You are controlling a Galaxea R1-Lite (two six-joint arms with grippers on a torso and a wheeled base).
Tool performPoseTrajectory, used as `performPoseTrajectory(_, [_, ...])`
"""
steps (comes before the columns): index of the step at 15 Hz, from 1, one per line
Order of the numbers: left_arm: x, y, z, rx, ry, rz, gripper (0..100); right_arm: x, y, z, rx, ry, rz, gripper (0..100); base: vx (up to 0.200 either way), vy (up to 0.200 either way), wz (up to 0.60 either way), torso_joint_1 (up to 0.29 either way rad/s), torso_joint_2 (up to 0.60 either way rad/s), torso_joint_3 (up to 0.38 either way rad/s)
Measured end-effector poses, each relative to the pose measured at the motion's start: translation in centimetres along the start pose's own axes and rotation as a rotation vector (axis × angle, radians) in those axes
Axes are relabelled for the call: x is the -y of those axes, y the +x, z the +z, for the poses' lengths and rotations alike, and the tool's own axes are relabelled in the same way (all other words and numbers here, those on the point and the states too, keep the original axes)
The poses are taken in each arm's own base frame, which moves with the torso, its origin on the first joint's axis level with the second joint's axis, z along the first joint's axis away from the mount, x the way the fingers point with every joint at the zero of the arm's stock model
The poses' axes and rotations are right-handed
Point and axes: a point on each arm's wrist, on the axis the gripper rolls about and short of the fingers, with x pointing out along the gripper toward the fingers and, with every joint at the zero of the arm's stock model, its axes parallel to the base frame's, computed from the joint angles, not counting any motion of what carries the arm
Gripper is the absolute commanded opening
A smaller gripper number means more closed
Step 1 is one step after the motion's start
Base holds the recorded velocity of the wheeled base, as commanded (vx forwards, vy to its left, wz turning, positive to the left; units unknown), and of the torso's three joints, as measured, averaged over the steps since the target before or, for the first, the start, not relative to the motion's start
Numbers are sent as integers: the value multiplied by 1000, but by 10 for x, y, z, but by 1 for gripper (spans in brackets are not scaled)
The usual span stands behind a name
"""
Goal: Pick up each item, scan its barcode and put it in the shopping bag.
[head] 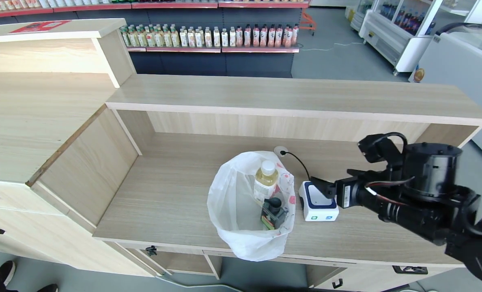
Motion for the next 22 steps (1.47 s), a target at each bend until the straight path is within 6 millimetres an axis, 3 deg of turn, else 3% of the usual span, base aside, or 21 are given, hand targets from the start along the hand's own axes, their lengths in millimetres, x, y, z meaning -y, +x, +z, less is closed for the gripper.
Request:
performPoseTrajectory(2, [0, 0, 0, 0, 0, 0, 100, 18, -41, 3, 10, 12, -122, 100, 0, 0, 0, 0, 0, 0])
performPoseTrajectory(4, [0, 0, 0, 0, 0, 0, 100, 35, -92, -8, -2, 26, -202, 100, 0, 0, 0, 0, 0, 0])
performPoseTrajectory(7, [0, 0, 0, 0, 0, 0, 100, 50, -162, -44, -20, 56, -256, 100, 0, 0, 0, 0, 0, 0])
performPoseTrajectory(11, [0, 0, 0, 0, 0, 0, 100, 46, -225, -99, -3, 58, -263, 100, 0, 0, 0, 0, 0, 0])
performPoseTrajectory(14, [0, 0, 0, 0, 0, 0, 100, 38, -248, -132, 35, 39, -273, 100, 0, 0, 0, 0, 0, 0])
performPoseTrajectory(22, [0, 0, 0, 0, 0, 0, 100, 32, -263, -146, 225, 22, -309, 100, 0, 0, 0, 0, 0, 0])
